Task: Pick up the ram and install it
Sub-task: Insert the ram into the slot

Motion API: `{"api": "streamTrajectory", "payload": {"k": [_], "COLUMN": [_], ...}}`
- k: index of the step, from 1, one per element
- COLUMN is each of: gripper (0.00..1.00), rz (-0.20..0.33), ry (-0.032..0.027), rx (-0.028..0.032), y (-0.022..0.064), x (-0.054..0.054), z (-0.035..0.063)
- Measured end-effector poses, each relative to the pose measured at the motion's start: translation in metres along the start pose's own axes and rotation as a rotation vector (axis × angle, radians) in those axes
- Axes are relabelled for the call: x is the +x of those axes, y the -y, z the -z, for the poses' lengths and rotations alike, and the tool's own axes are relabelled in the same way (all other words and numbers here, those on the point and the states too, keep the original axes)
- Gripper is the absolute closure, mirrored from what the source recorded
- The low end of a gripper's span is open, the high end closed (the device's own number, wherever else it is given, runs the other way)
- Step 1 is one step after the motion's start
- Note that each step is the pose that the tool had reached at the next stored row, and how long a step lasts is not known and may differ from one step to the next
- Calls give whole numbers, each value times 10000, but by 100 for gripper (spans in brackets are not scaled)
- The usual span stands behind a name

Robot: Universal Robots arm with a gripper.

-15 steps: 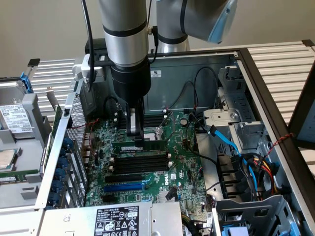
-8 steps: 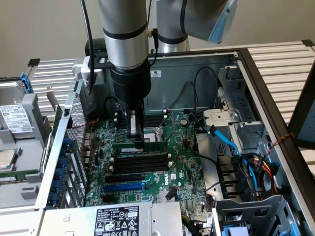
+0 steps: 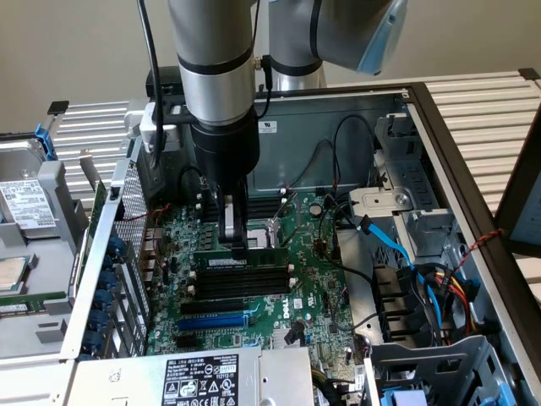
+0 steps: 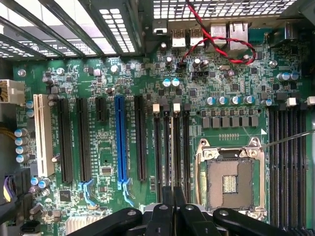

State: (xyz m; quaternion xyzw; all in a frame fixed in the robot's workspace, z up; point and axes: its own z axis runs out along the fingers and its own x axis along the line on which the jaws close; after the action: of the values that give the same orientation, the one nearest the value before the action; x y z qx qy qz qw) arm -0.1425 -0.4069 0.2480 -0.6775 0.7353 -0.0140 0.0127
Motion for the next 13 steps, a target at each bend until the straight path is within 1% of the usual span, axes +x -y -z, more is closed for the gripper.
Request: {"api": "streamTrajectory", "payload": {"k": [3,7,13], "gripper": [88,88,88], "rz": [44,50,136], "ry": [3,3,6], "rx": [1,1,0], "y": [-1,0,5], "x": [2,7,70], "z": [-26,-27,-35]}}
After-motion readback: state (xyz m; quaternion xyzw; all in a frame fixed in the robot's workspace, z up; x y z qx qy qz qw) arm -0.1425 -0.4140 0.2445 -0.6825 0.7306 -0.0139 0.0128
